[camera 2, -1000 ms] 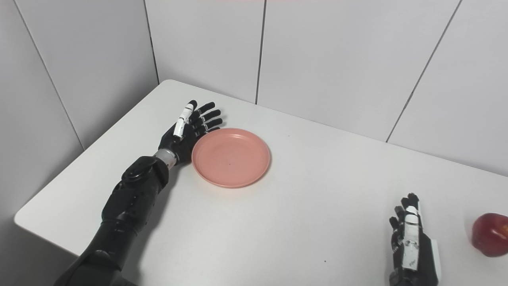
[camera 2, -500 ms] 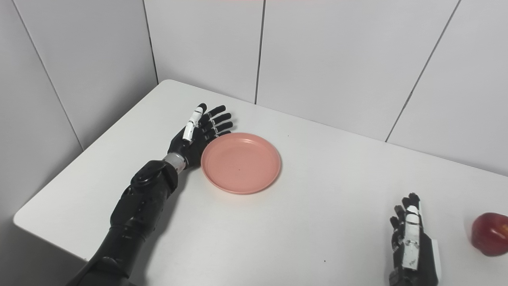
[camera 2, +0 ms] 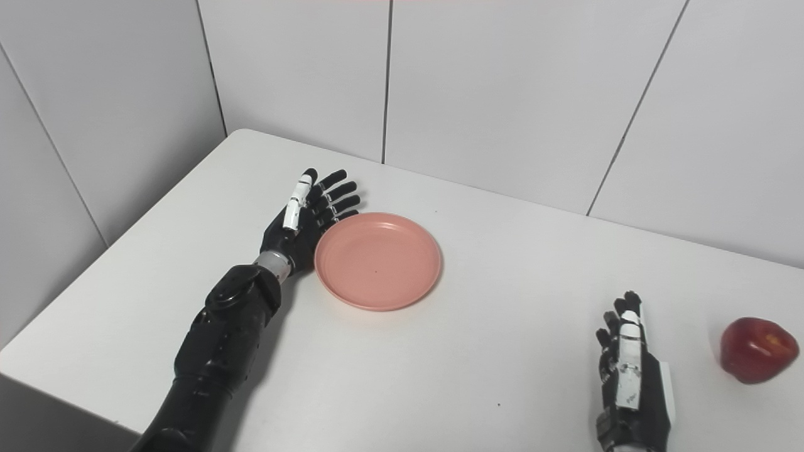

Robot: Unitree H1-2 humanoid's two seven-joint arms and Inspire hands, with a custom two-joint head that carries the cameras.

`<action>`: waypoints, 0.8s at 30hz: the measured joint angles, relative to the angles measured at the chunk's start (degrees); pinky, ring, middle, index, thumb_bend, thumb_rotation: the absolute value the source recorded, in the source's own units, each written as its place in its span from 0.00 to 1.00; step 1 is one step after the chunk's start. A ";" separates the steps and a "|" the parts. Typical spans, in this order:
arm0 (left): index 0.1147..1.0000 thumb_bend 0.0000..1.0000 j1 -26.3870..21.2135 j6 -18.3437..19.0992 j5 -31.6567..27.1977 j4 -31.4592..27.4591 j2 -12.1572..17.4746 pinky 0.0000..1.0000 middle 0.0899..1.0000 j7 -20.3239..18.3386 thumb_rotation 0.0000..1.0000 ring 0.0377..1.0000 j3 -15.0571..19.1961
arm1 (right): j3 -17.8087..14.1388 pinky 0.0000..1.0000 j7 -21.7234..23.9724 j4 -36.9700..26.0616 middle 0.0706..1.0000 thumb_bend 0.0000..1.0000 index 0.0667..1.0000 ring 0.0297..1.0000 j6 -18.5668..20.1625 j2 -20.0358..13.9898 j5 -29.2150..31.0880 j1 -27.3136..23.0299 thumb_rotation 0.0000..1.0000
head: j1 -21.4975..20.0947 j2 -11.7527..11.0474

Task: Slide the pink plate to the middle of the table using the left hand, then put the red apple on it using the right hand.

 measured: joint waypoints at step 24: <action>0.83 0.38 4.55 4.15 2.18 -9.87 -6.35 0.83 0.84 3.50 1.00 0.84 -4.65 | 0.95 1.00 -1.27 -0.52 0.98 0.21 0.98 0.96 1.29 0.72 -2.35 -0.07 1.00 | -3.69 2.55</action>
